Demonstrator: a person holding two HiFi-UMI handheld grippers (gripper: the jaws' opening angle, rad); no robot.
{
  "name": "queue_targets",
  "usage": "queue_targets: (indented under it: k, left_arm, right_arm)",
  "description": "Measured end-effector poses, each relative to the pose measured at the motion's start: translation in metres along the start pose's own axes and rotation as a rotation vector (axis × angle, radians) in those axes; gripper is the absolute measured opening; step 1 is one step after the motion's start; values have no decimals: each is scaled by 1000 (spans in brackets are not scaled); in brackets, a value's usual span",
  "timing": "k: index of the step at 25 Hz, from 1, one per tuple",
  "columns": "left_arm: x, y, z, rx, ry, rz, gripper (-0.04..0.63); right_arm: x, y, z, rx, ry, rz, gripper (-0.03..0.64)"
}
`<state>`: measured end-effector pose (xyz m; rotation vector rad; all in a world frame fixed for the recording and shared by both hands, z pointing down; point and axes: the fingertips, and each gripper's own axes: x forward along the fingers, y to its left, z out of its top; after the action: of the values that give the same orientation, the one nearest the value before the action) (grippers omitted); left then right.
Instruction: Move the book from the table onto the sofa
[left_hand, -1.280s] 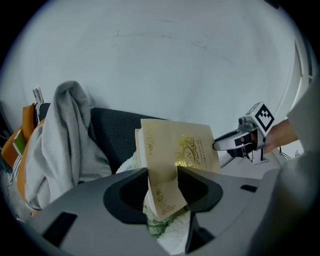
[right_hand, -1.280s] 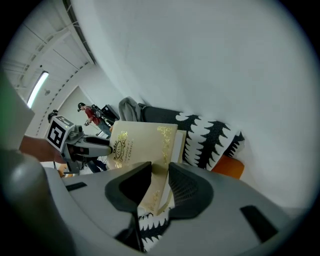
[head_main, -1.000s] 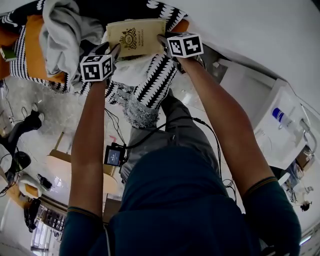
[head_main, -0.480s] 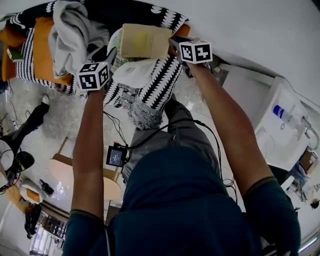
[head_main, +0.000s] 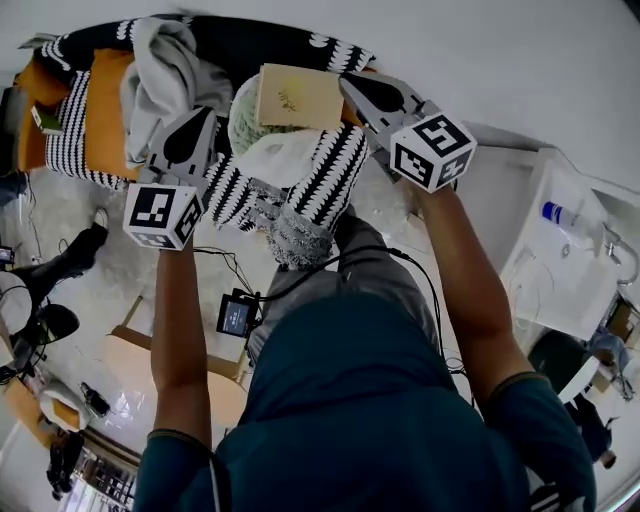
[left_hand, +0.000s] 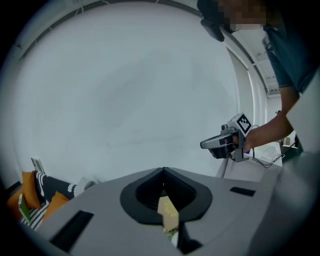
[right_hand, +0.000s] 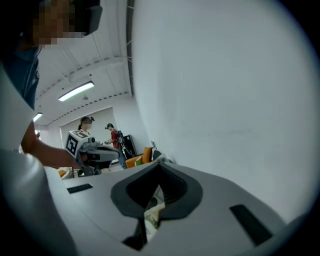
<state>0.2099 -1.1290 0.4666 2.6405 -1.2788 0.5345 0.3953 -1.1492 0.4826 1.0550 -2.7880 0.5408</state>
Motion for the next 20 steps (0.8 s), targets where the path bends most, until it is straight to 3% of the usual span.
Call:
queue_targets:
  k: [4,9,16,20]
  left_arm:
    - [-56,-14,48,74,-98,-7,5]
    - [-131,-16,90,132,-200,37,5]
    - [-218,1,122,207,-299,145,5]
    - [-253,3,114,190,-287,192,5]
  right_arm:
    - [-34,60,74,-104,-131,26,14]
    - [-76,123,135,-204,-225,31,14]
    - [-111,185,175,-282,-286,10,14]
    - [-131,211,178,-309,-299,1,14]
